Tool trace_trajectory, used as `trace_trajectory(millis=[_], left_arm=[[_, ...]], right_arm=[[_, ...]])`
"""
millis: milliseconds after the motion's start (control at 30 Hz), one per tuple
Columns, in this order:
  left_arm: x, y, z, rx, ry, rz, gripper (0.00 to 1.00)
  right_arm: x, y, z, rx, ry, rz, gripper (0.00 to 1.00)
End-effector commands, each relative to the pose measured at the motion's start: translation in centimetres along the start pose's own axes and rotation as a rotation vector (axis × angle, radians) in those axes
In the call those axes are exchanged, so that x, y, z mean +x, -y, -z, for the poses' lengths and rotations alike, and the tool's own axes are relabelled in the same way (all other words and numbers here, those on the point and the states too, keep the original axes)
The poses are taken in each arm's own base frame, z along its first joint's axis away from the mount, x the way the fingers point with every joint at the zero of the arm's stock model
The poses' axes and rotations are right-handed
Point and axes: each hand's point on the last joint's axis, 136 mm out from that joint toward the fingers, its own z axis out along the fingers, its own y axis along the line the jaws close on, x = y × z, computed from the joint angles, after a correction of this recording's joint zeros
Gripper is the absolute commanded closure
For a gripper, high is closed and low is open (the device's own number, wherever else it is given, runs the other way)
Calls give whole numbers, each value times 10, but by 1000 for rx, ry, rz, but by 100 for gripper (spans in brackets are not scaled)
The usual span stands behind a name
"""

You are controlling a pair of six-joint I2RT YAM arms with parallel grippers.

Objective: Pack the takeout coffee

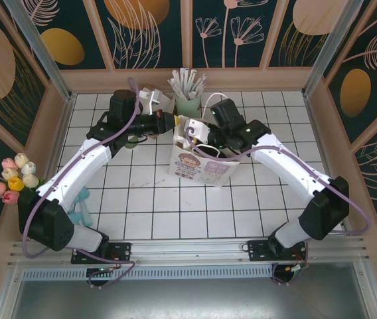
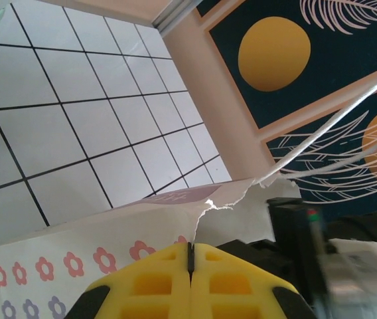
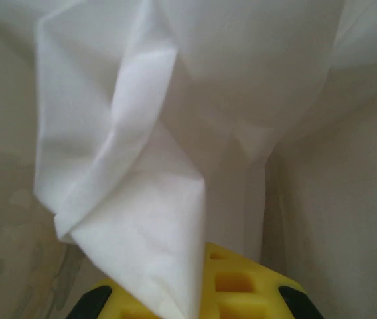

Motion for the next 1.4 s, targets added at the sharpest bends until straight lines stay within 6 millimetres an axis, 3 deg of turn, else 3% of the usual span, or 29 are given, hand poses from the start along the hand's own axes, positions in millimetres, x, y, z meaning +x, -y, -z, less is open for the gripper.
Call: trace_trajectory(millis=[0, 167, 267, 400, 500, 600, 733, 800, 900, 1000, 1200, 1233, 1267, 1367], left_arm=[[0, 10, 3, 34, 11, -9, 100], [4, 0, 1, 3, 15, 13, 100], [3, -7, 0, -29, 17, 24, 100], [2, -16, 2, -78, 36, 37, 100], [1, -20, 5, -108, 61, 65, 100], [-2, -23, 12, -129, 110, 112, 100], [-7, -31, 25, -184, 200, 179, 100], [-7, -32, 28, -188, 221, 198, 100], [-5, -32, 31, -197, 228, 214, 100], [1, -32, 28, -197, 209, 212, 100], [11, -34, 17, -158, 155, 220, 100], [12, -33, 16, -155, 149, 220, 97], [12, -32, 17, -157, 149, 216, 83], [6, -32, 29, -199, 194, 187, 74]], right_arm=[[-6, 20, -14, 72, -30, -140, 94], [11, 2, -26, 5, -146, -111, 72], [-7, 6, -14, 21, -97, -111, 61], [-34, 21, 18, 112, 15, -96, 46], [-48, 23, 47, 147, 106, -91, 22], [-47, 22, 70, 198, 167, -76, 17], [-43, 50, 111, 407, 257, -166, 13], [-44, 52, 129, 442, 323, -194, 1], [-38, 46, 135, 444, 346, -189, 1], [-35, 54, 139, 488, 362, -256, 1], [-38, 28, 96, 249, 309, -223, 10], [-39, 31, 95, 256, 307, -230, 10], [-39, 38, 96, 284, 311, -247, 10], [-42, 56, 114, 395, 376, -300, 7]])
